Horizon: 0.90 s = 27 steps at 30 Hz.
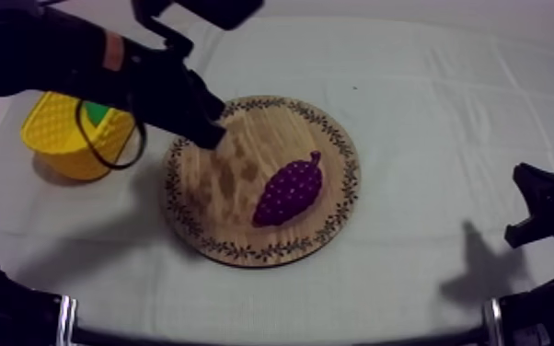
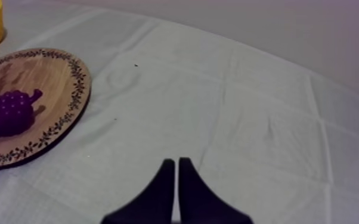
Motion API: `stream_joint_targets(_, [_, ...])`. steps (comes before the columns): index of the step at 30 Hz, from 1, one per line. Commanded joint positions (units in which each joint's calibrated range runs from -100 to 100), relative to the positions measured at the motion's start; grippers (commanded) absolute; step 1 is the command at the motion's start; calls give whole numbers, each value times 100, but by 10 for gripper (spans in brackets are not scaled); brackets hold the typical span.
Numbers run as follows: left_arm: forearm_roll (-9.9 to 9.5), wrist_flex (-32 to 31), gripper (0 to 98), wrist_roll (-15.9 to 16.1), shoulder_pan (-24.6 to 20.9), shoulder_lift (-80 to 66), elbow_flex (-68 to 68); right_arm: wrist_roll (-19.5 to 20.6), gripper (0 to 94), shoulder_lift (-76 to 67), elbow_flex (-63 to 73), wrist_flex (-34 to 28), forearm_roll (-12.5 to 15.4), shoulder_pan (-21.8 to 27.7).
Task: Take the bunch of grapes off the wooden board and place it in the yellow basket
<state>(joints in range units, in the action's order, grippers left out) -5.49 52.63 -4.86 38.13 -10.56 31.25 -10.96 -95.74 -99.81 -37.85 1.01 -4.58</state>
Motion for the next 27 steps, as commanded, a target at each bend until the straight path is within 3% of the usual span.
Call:
stream_joint_targets(1, [35,182,256,-68,24,525,-196,0,4,-1,3,3,-1,-2])
stream_joint_targets(8, [285,763,753,-37,139,1274,-537,0,4,-1,3,3,-1,-2])
stream_joint_targets(11, [346,848,887,25,216,1527,-547,0,4,-1,3,3,-1,-2])
stream_joint_targets(16, [380,892,945,-61,326,2021,-727,0,4,-1,3,3,-1,-2])
stream_joint_targets(27, [449,693,950,-204,412,3208,-1563,0,4,-1,3,3,-1,-2])
